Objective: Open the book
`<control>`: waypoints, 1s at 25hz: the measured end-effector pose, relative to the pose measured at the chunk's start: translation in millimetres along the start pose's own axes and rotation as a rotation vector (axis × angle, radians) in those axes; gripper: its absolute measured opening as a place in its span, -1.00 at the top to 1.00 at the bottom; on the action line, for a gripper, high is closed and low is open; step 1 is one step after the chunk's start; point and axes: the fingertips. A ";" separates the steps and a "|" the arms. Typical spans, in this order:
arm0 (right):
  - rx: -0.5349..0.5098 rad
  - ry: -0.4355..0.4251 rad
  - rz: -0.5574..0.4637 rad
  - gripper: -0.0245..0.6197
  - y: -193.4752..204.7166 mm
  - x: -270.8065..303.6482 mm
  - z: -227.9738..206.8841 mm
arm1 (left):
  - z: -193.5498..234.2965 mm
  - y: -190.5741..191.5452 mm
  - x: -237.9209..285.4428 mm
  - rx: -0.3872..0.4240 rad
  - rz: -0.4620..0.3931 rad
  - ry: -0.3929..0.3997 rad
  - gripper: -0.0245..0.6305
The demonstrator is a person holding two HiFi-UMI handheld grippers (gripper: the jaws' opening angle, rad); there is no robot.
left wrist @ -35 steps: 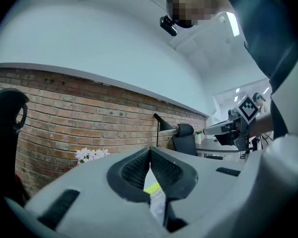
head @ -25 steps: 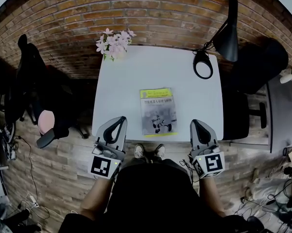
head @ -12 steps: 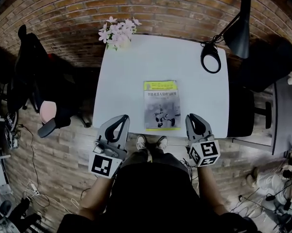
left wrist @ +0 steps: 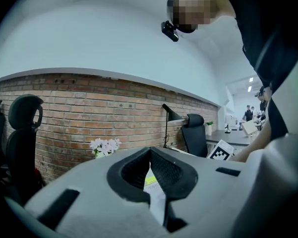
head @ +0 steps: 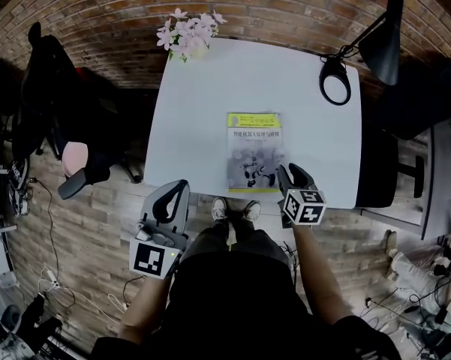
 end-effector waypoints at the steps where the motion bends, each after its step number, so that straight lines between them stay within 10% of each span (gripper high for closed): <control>1: 0.021 0.017 0.021 0.49 7.0 5.2 -5.1 | 0.7 1.2 -2.6 -0.002 0.002 -0.006 0.85; 8: 0.121 0.036 0.158 0.39 47.2 26.8 -15.5 | 9.2 6.1 -17.1 -0.020 0.011 -0.037 0.85; 13: 0.138 0.057 0.127 0.66 39.3 21.0 -15.8 | 5.4 8.8 -17.9 -0.030 0.021 -0.021 0.85; 25: 0.184 -0.135 0.061 0.84 13.6 8.6 8.0 | 8.4 15.9 -10.3 -0.064 0.021 -0.010 0.85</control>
Point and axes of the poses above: the fingertips, and each gripper's own axes: x forward along the fingers, z to its left, y out of its underside, and after that the axes turned 1 degree about -x, right-handed
